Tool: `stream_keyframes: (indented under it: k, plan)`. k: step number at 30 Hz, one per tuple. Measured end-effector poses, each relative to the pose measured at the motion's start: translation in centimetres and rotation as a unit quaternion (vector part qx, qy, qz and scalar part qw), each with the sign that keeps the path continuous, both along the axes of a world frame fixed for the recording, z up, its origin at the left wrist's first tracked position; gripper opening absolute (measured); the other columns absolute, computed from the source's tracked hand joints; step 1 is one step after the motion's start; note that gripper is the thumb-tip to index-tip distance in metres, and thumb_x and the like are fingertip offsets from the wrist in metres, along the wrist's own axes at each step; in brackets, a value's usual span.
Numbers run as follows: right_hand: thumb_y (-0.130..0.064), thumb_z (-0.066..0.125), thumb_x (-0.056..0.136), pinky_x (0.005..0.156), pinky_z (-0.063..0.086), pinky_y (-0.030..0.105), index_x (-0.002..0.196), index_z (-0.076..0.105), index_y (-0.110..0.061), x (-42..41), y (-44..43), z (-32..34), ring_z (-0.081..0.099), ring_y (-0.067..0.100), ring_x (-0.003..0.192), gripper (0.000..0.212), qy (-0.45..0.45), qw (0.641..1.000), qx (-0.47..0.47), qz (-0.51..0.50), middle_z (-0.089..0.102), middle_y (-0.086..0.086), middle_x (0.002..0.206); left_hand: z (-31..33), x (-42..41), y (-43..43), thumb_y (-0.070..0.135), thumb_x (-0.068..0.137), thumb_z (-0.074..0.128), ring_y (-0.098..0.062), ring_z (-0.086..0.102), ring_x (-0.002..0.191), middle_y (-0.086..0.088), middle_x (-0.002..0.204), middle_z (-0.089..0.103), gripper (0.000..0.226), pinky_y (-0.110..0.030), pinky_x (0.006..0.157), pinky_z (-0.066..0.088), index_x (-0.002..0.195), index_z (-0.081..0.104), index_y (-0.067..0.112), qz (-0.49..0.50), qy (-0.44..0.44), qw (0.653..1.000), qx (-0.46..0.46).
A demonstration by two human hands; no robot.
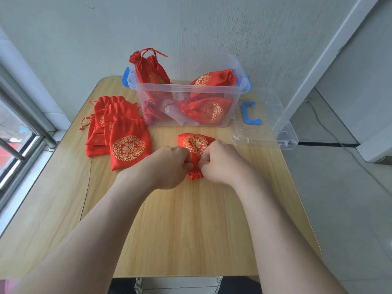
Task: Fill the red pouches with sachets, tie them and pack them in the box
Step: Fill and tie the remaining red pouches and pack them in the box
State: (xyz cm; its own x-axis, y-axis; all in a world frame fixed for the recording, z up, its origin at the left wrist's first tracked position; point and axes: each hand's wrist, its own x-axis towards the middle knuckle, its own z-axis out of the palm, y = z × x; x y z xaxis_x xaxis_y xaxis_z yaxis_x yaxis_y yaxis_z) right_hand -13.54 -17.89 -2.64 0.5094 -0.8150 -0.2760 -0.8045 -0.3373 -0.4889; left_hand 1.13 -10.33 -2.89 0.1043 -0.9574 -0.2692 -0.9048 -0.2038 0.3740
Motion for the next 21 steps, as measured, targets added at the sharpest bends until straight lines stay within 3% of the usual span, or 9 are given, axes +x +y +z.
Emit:
stream_keyframes:
  k: [2,5,8,11,15,18,21]
  plan:
    - [-0.019,0.069,0.091,0.063,0.052,0.03,0.105,0.075,-0.011,0.2,0.2,0.0,0.066,0.026,0.088,0.017,0.004,1.0,-0.002,-0.012,0.067,0.007,0.102,-0.1,-0.1,0.0,0.031,0.109,0.049,-0.024,0.057,0.089,0.007,0.083,0.053,0.02,-0.036,0.078,0.047,0.097,0.058,0.018,0.0,-0.007,1.0,0.005]
    - [-0.013,0.069,0.091,0.06,0.054,0.028,0.099,0.076,-0.017,0.2,0.3,0.3,0.065,0.017,0.08,0.012,-0.01,1.0,-0.014,-0.013,0.066,0.001,0.095,-0.1,-0.1,-0.1,0.034,0.106,0.05,-0.025,0.06,0.082,-0.003,0.087,0.061,0.029,-0.038,0.072,0.051,0.09,0.059,0.012,0.034,0.019,0.999,0.0]
    - [-0.005,0.07,0.089,0.051,0.042,0.021,0.094,0.07,-0.029,0.1,0.4,0.6,0.059,0.006,0.074,0.025,-0.055,0.998,-0.012,0.004,0.059,-0.01,0.086,0.3,-0.1,-0.1,0.034,0.101,0.057,-0.02,0.052,0.067,-0.001,0.076,0.059,0.036,-0.034,0.06,0.042,0.079,0.058,0.006,0.072,0.051,0.996,-0.026]
    - [-0.006,0.071,0.089,0.046,0.042,0.02,0.085,0.066,-0.035,0.1,0.4,0.8,0.061,0.009,0.065,0.029,-0.07,0.997,-0.018,0.019,0.06,-0.008,0.08,0.6,0.0,-0.2,0.038,0.099,0.062,-0.019,0.047,0.061,-0.001,0.066,0.053,0.044,-0.031,0.053,0.037,0.067,0.054,0.009,0.106,0.081,0.99,-0.054]
    - [-0.011,0.069,0.093,0.042,0.041,0.016,0.079,0.071,-0.041,0.0,0.4,0.9,0.06,0.01,0.061,0.034,-0.053,0.998,0.001,0.038,0.061,-0.008,0.074,0.5,0.2,-0.1,0.056,0.093,0.072,-0.014,0.041,0.052,0.0,0.061,0.053,0.057,-0.021,0.046,0.033,0.077,0.064,0.001,0.151,0.183,0.969,-0.071]
    - [-0.017,0.068,0.096,0.049,0.044,0.02,0.08,0.077,-0.041,0.0,0.4,1.0,0.064,0.014,0.07,0.03,-0.055,0.997,0.034,0.046,0.067,-0.007,0.078,0.7,0.4,0.0,0.049,0.088,0.082,-0.014,0.051,0.052,0.0,0.06,0.06,0.045,-0.027,0.052,0.046,0.077,0.07,0.007,0.188,0.268,0.943,-0.055]
    - [-0.023,0.068,0.098,0.057,0.047,0.025,0.094,0.083,-0.037,-0.1,0.3,0.9,0.069,0.019,0.08,0.021,-0.058,0.996,0.057,0.041,0.071,-0.003,0.086,1.0,0.2,0.0,0.043,0.082,0.09,-0.014,0.061,0.055,-0.001,0.061,0.064,0.039,-0.028,0.059,0.058,0.071,0.07,0.011,0.231,0.321,0.918,-0.043]
